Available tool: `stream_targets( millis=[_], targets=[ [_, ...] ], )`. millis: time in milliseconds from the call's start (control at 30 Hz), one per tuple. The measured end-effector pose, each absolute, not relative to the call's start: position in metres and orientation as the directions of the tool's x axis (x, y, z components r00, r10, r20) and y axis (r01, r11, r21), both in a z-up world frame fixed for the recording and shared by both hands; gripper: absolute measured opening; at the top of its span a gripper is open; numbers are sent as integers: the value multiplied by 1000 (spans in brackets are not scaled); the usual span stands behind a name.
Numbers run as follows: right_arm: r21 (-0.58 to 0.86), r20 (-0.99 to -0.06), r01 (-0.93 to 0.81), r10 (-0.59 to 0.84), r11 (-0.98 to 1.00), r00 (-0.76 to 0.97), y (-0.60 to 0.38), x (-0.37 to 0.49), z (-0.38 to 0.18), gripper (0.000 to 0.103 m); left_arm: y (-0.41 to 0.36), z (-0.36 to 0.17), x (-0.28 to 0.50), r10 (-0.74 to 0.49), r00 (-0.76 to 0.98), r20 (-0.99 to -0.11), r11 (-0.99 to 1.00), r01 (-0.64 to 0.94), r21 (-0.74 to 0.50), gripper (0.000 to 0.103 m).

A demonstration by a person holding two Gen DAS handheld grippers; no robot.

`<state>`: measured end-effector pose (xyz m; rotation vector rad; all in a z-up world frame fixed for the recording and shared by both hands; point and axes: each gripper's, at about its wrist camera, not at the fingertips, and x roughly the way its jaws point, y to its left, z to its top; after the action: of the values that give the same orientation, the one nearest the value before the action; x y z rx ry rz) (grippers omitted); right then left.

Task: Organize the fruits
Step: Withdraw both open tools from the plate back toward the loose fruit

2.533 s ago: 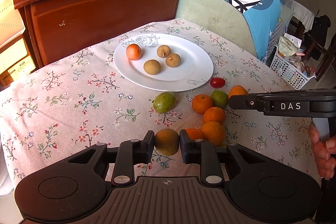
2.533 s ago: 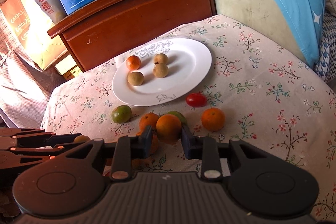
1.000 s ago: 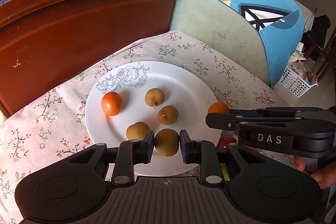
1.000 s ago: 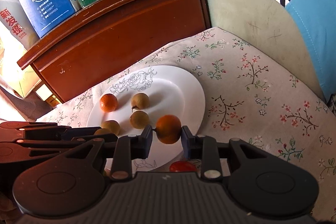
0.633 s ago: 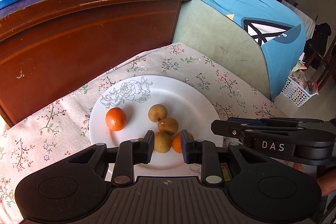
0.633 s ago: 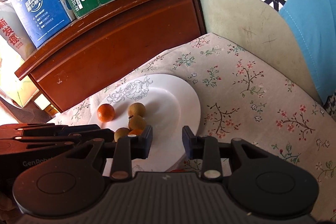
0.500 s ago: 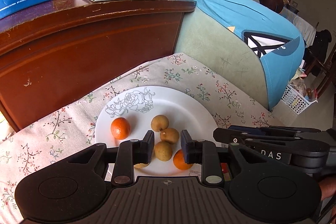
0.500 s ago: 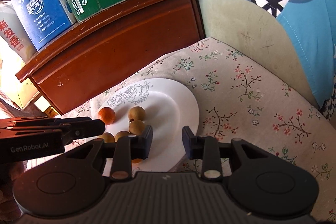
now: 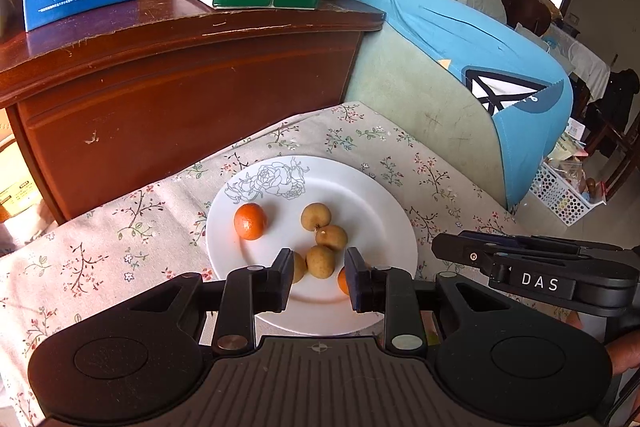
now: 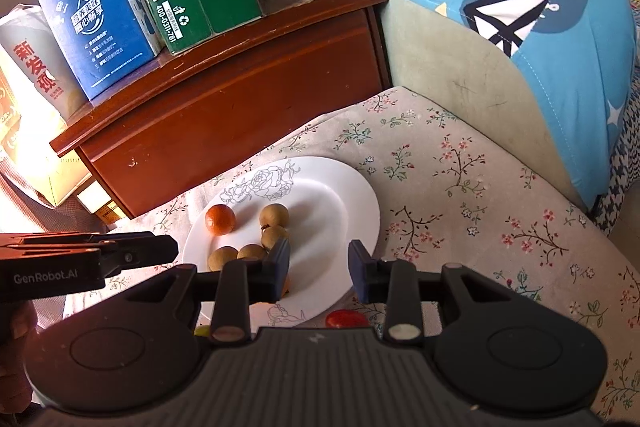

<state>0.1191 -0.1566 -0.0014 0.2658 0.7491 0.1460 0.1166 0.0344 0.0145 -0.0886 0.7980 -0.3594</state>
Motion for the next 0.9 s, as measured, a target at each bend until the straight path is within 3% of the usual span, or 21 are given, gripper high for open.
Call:
stream_targets(
  millis=[900],
  targets=[
    [327, -689, -119, 323, 937, 649, -118, 15, -21, 37, 50, -15, 18, -328, 615, -717, 943, 258, -210, 27]
  ],
)
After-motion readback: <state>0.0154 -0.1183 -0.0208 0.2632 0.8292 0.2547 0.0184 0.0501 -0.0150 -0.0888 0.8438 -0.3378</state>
